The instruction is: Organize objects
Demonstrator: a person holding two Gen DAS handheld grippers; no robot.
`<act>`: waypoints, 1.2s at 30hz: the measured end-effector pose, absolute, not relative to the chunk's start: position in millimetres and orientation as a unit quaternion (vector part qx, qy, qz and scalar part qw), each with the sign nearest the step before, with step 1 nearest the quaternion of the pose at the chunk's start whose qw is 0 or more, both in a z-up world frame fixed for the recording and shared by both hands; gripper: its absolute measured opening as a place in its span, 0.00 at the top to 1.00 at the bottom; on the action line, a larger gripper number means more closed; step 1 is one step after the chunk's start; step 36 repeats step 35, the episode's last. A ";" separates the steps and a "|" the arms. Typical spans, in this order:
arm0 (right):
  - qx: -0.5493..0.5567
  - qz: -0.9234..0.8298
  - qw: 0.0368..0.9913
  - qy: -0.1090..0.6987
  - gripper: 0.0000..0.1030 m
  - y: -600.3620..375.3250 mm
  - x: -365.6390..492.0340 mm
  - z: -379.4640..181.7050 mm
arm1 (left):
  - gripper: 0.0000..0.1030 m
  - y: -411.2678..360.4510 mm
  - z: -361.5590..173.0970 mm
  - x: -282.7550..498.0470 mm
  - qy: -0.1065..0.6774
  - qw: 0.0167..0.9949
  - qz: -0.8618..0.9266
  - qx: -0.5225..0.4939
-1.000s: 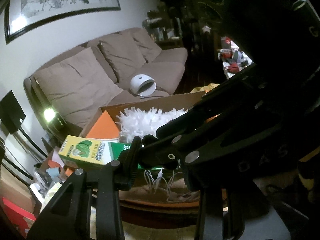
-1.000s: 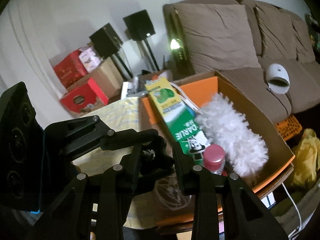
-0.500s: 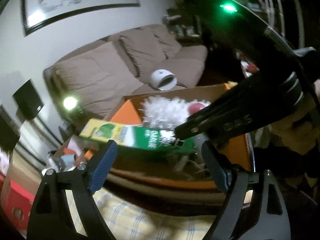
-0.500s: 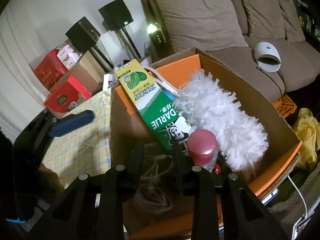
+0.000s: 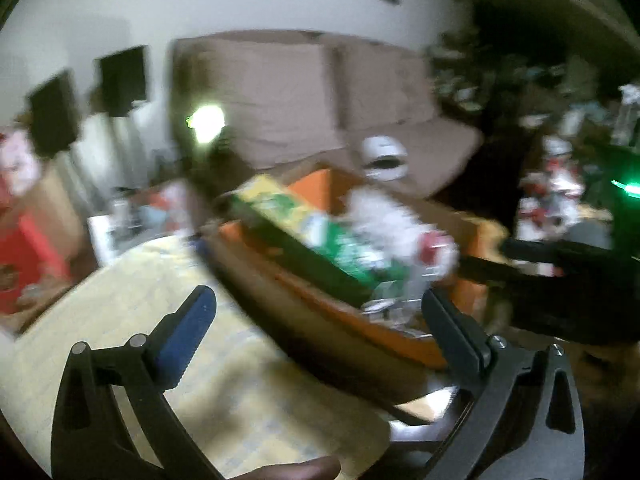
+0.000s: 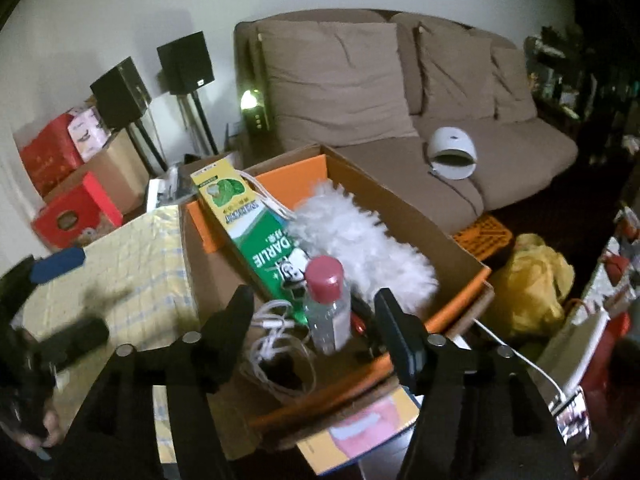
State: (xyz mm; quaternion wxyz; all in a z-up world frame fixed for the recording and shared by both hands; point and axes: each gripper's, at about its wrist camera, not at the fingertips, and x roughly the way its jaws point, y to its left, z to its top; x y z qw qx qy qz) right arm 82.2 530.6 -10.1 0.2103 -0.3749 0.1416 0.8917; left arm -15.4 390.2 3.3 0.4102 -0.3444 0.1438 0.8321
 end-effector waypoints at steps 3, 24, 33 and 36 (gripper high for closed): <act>-0.370 0.894 0.213 0.138 0.33 522.8 94.9 -7.9 | 0.00 385.7 5.0 -11.8 0.158 0.366 0.851 -0.343; -0.331 0.900 0.247 0.136 0.27 484.6 139.4 12.1 | 0.00 344.2 11.0 -0.4 0.108 0.344 0.862 -0.356; -0.317 0.901 0.274 0.117 0.26 481.9 147.6 21.6 | 0.00 350.6 8.3 7.7 0.126 0.356 0.854 -0.358; -0.314 0.899 0.284 0.109 0.26 480.4 149.0 23.5 | 0.00 351.2 7.6 8.4 0.127 0.359 0.852 -0.360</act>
